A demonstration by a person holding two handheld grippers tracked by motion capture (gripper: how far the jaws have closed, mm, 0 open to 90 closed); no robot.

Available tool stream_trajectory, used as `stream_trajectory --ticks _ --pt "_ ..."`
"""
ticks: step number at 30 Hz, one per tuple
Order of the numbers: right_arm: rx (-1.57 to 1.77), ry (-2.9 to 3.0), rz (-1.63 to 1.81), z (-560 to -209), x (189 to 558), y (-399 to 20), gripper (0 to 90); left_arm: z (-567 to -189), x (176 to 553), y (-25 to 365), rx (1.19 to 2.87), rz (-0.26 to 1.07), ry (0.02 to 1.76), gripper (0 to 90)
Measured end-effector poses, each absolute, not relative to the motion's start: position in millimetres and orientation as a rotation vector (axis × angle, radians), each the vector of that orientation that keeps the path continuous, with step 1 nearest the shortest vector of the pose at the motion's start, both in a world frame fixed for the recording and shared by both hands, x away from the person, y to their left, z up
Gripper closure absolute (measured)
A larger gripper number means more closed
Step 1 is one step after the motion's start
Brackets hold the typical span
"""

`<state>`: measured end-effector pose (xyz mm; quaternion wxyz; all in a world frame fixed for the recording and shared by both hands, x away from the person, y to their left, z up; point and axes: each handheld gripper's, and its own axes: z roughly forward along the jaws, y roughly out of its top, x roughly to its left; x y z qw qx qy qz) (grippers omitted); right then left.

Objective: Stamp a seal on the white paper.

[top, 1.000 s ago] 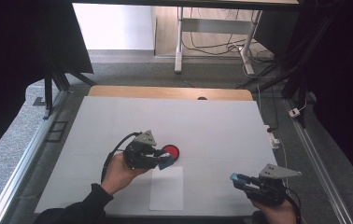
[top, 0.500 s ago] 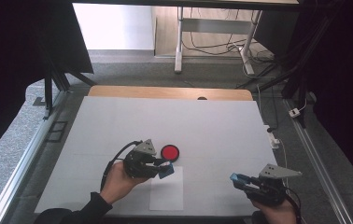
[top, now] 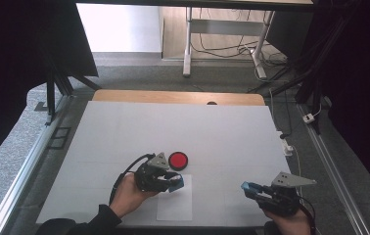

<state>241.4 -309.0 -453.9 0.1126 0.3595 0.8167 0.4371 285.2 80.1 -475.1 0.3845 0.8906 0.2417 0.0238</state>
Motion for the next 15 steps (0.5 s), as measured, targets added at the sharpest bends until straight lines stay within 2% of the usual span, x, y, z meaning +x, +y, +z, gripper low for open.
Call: stream_trajectory --ticks 15 --pt "1.052 2.400 1.275 -453.6 241.3 -309.2 68.2 -491.2 288.6 74.0 2.296 0.037 0.625 70.2"
